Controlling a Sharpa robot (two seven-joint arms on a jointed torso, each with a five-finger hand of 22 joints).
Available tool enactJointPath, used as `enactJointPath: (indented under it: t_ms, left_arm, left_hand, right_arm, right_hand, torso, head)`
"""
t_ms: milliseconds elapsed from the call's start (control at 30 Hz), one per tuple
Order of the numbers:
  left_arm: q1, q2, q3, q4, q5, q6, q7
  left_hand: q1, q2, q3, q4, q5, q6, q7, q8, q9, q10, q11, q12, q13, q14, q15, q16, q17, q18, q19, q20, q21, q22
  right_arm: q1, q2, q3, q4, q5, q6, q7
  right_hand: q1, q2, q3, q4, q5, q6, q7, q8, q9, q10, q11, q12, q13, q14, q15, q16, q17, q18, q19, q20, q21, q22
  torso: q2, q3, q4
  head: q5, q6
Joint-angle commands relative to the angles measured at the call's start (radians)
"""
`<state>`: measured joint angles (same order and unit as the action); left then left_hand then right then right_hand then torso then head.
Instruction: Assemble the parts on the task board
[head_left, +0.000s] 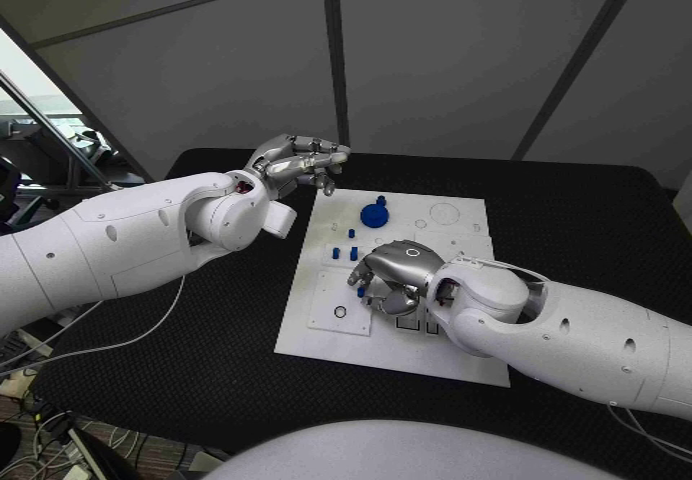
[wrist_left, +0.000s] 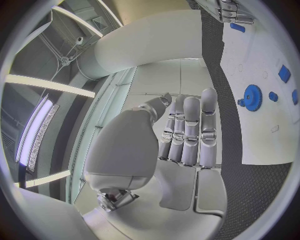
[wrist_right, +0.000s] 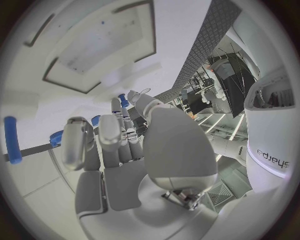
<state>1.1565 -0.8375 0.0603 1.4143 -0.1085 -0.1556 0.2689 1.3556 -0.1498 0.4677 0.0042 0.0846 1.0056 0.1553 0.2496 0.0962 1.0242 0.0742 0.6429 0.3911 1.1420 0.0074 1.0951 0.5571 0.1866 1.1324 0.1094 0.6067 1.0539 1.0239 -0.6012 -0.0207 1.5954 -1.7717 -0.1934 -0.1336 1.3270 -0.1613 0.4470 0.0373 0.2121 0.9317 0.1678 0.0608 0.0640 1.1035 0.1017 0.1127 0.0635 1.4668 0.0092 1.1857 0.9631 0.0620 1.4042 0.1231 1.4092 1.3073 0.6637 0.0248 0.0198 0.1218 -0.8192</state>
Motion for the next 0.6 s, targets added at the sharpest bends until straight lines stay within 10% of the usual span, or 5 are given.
enactJointPath:
  t_ms: [33, 267, 600]
  left_arm:
    - [0.002, 0.001, 0.001, 0.000, 0.005, 0.016, -0.005]
    - [0.002, -0.001, -0.002, -0.004, 0.005, 0.021, -0.006]
    - [0.002, -0.007, -0.008, -0.008, 0.005, 0.023, -0.006]
  left_hand:
    - [-0.002, 0.005, 0.002, 0.003, 0.004, -0.004, 0.000, 0.006, 0.001, -0.010, 0.000, 0.007, 0.001, -0.006, -0.001, -0.003, 0.001, -0.006, -0.005, -0.001, -0.001, 0.000]
    - [-0.002, 0.005, 0.002, 0.003, 0.004, -0.004, 0.000, 0.006, 0.001, -0.010, 0.000, 0.007, 0.001, -0.006, -0.001, -0.003, 0.001, -0.006, -0.005, -0.001, -0.001, 0.000]
    - [-0.002, 0.005, 0.002, 0.003, 0.004, -0.006, 0.001, 0.007, 0.001, -0.012, 0.001, 0.008, 0.001, -0.007, -0.001, -0.004, -0.002, -0.005, -0.006, -0.001, -0.003, -0.001]
  right_arm:
    - [-0.001, -0.012, -0.002, 0.009, -0.006, -0.067, 0.002]
    - [-0.001, -0.079, 0.001, 0.069, 0.029, -0.124, 0.009]
    - [0.030, -0.226, 0.082, 0.144, 0.097, -0.113, -0.021]
  right_hand:
    - [0.001, -0.006, -0.009, 0.000, 0.001, 0.000, -0.001, 0.004, 0.002, -0.011, 0.000, 0.002, 0.003, 0.011, 0.006, 0.005, 0.000, -0.004, -0.008, -0.001, -0.003, 0.052]
    - [-0.001, -0.007, -0.015, 0.001, 0.005, 0.010, -0.001, 0.008, 0.004, -0.014, 0.001, 0.008, 0.004, 0.011, 0.006, 0.010, 0.004, -0.004, -0.006, 0.000, -0.002, 0.053]
    - [-0.001, -0.011, -0.030, 0.001, 0.007, 0.040, -0.004, 0.016, 0.007, -0.027, 0.001, 0.020, 0.004, 0.006, 0.007, 0.002, -0.015, 0.000, -0.017, 0.000, -0.013, 0.040]
  torso:
    - [0.000, 0.0017, -0.0005]
    - [-0.001, 0.0027, -0.0042]
    - [-0.002, 0.0005, -0.0052]
  head:
    - [-0.001, 0.002]
    - [-0.003, 0.009]
    - [-0.034, 0.030]
